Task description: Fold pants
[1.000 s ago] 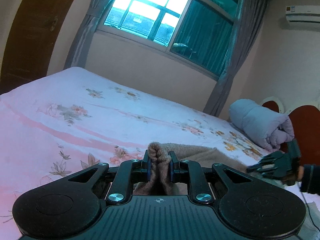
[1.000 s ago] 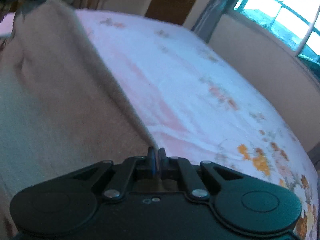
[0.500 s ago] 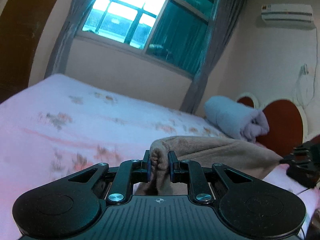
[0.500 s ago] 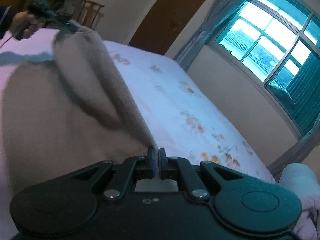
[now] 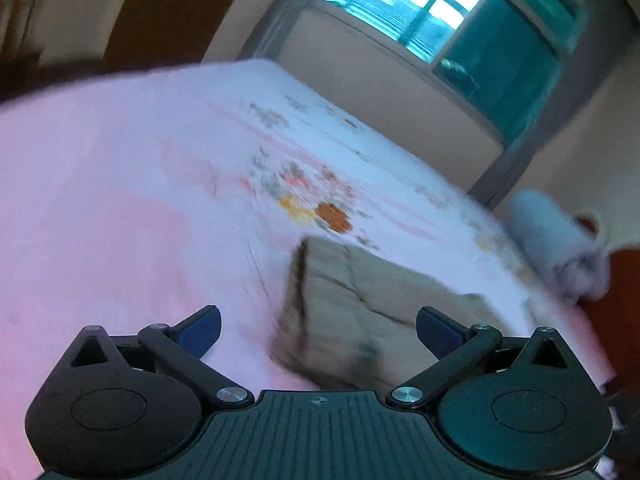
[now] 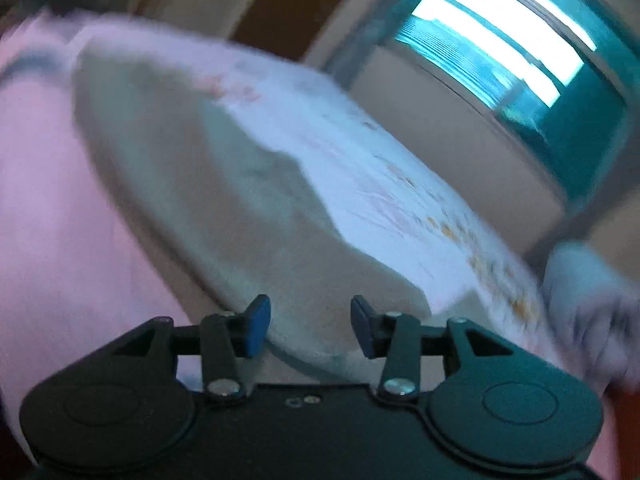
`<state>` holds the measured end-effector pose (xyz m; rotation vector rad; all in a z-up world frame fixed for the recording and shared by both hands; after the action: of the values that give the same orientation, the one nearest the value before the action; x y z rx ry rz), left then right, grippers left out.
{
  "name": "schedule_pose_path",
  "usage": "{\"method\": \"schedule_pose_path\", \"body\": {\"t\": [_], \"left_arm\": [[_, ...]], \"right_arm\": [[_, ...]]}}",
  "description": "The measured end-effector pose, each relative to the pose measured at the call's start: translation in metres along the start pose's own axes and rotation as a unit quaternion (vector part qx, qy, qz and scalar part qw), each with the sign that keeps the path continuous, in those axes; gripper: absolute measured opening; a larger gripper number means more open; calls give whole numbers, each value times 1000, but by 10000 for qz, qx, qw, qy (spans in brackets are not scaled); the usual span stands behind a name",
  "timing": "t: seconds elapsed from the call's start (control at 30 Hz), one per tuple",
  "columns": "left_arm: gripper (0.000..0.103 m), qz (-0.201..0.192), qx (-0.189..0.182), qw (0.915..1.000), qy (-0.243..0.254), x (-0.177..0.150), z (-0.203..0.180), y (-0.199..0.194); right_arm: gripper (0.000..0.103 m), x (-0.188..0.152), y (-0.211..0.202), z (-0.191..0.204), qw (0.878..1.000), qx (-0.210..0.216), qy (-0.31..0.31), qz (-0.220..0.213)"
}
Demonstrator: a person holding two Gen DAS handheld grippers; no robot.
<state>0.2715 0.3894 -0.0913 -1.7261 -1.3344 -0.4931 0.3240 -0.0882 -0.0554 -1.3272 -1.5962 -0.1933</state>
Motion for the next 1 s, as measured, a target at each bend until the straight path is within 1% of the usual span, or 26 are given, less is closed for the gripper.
{"method": "schedule_pose_path", "body": {"t": [0.03, 0.07, 0.13, 0.17, 0.23, 0.27, 0.3, 0.33, 0.37, 0.4, 0.43, 0.47, 0.5, 0.57, 0.63, 0.67, 0.7, 0.73, 0.77, 0.8, 0.83, 0.87, 0.9, 0.93, 0.97, 1.0], "left_arm": [[94, -14, -72, 9998, -210, -4, -2, -7], [89, -11, -150, 9987, -489, -9, -4, -12], [72, 134, -194, 9959, -871, -25, -8, -13], [70, 208, -135, 9948, -990, -31, -9, -9], [66, 341, -128, 9925, -1167, -40, -12, 2], [65, 428, -51, 9914, -1238, -43, -13, 9], [60, 482, -30, 9908, -1265, -46, -16, 17], [47, 490, -9, 9909, -1256, -46, -18, 22], [41, 503, 104, 9914, -1202, -49, -22, 29], [27, 563, 233, 9918, -1122, -51, -22, 34], [24, 581, 268, 9920, -1087, -52, -22, 39], [24, 563, 284, 9923, -1069, -52, -22, 41], [22, 543, 270, 9931, -1001, -51, -25, 41], [21, 444, 178, 9954, -830, -47, -32, 36], [21, 418, 131, 9964, -729, -45, -36, 29], [21, 440, 133, 9964, -707, -44, -37, 29], [21, 467, 154, 9965, -679, -43, -36, 30], [21, 474, 140, 9969, -620, -41, -38, 32], [20, 470, 86, 9969, -625, -37, -40, 35], [19, 480, 22, 9968, -632, -30, -43, 39], [19, 423, -105, 9975, -560, -16, -51, 45], [19, 358, -199, 9980, -484, -5, -59, 51], [19, 253, -322, 9984, -380, 14, -72, 56], [19, 116, -493, 9981, -342, 30, -83, 57], [19, -115, -795, 9962, -328, 49, -99, 54], [19, -362, -1141, 9925, -257, 64, -114, 46]], "right_arm": [[34, 3, -1, -8, 9993, -59, 378, -17], [34, 4, -1, -16, 9972, -121, 742, -41], [34, 3, 1, -35, 9866, -180, 1624, -38], [34, -6, -5, -40, 9790, -213, 2025, -12], [33, -15, -5, -52, 9592, -233, 2816, 81], [33, -20, 0, -59, 9459, -245, 3232, 133], [32, -24, 2, -64, 9309, -236, 3641, 164], [32, -30, 3, -69, 9189, -257, 3932, 190], [33, -38, 3, -75, 9069, -314, 4196, 226], [33, -51, -5, -75, 8974, -349, 4391, 255], [33, -55, -1, -78, 8874, -355, 4586, 295], [33, -66, -5, -76, 8800, -354, 4725, 325], [33, -69, -6, -75, 8730, -345, 4851, 369], [33, -73, -5, -69, 8640, -370, 4998, 487], [34, -83, 3, -65, 8520, -451, 5169, 706], [34, -90, 10, -64, 8411, -457, 5325, 833], [30, -95, 17, -64, 8295, -447, 5491, 918], [0, -100, 24, -64, 8160, -341, 5692, 945], [0, -99, 30, -63, 8049, -163, 5869, 860], [0, -99, 33, -66, 7957, -85, 6008, 761], [0, -92, 36, -74, 7981, -47, 5993, 624], [0, -82, 35, -83, 8033, -26, 5943, 401], [0, -67, 32, -94, 8078, -4, 5894, 108], [0, -48, 26, -108, 8155, -22, 5784, -201], [0, -31, 17, -119, 8216, -48, 5681, -475], [0, -13, 3, -129, 8255, -51, 5583, -823]]}}
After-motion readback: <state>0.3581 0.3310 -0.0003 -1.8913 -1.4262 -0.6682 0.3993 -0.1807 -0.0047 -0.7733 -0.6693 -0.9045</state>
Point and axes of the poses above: each gripper's, at about its wrist camera, not at the fingertips, and y roughly the way its jaws point, z to its left, x to its top, the point moved 10 cm from there along y, roughly the way its jaws point, and after that the axes turned 8 degrees about -z, right-handed, at the moved point
